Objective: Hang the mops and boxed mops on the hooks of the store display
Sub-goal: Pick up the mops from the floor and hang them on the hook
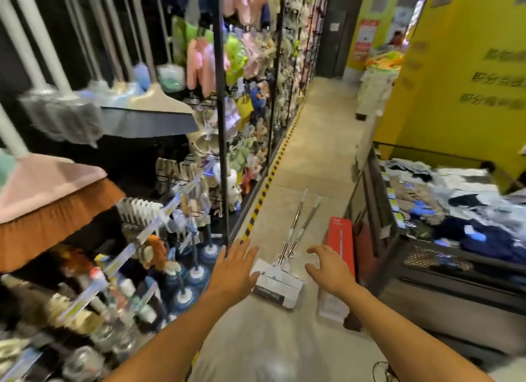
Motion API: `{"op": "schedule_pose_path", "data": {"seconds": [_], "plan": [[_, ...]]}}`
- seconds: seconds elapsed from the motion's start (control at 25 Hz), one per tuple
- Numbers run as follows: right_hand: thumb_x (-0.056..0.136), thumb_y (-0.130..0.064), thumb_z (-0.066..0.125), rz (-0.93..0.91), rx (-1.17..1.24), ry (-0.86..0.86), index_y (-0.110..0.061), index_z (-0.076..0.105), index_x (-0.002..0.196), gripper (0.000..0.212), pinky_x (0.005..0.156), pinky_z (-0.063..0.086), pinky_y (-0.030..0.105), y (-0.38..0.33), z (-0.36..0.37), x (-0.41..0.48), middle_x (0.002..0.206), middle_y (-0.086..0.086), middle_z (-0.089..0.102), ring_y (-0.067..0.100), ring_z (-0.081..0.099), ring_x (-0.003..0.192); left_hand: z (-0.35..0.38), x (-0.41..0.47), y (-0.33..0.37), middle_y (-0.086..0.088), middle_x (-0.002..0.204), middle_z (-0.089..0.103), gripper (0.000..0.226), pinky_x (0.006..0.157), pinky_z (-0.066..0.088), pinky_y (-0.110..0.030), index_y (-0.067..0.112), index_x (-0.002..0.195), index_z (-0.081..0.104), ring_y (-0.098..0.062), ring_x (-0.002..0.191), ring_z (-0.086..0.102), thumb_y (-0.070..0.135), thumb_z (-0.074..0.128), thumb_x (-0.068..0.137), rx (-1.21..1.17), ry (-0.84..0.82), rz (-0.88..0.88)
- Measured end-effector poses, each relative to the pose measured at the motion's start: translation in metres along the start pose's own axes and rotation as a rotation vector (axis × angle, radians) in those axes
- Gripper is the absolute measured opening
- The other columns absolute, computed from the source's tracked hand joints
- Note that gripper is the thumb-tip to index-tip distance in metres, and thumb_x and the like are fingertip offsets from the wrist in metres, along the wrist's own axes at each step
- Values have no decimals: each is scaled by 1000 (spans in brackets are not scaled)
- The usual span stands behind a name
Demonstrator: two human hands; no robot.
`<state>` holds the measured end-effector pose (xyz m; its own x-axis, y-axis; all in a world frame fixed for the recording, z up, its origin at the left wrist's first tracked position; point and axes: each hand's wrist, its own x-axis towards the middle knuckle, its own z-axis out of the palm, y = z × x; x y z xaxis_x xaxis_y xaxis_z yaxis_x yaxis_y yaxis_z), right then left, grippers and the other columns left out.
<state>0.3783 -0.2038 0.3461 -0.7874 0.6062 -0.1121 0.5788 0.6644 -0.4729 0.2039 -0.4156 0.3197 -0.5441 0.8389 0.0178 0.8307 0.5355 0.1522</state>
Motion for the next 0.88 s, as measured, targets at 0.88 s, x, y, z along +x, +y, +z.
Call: {"op": "schedule_pose_path", "data": {"seconds": [0.88], "plan": [[93, -31, 66, 82, 52, -65, -19, 59, 136, 45, 100, 46, 39, 150, -43, 382, 136, 7, 54, 27, 54, 126, 69, 398, 8, 0, 176, 2, 68, 130, 9, -49, 26, 166, 11, -24, 162, 1, 48, 40, 108, -4, -203, 41]]}}
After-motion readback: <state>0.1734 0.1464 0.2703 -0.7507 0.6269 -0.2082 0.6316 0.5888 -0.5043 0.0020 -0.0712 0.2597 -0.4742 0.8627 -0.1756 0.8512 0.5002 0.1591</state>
